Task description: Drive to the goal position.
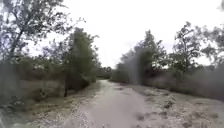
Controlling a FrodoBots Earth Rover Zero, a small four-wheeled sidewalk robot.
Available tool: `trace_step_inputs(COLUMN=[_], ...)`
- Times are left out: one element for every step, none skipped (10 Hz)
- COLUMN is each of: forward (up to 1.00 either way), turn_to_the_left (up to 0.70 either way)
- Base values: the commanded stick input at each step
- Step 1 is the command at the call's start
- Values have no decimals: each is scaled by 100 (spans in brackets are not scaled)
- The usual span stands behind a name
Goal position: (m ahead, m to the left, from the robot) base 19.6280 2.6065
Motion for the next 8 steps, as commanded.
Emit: trace_step_inputs(forward=[45,45,45,45,45,45,45,45], turn_to_the_left=[0,0,0,0,0,0,0,0])
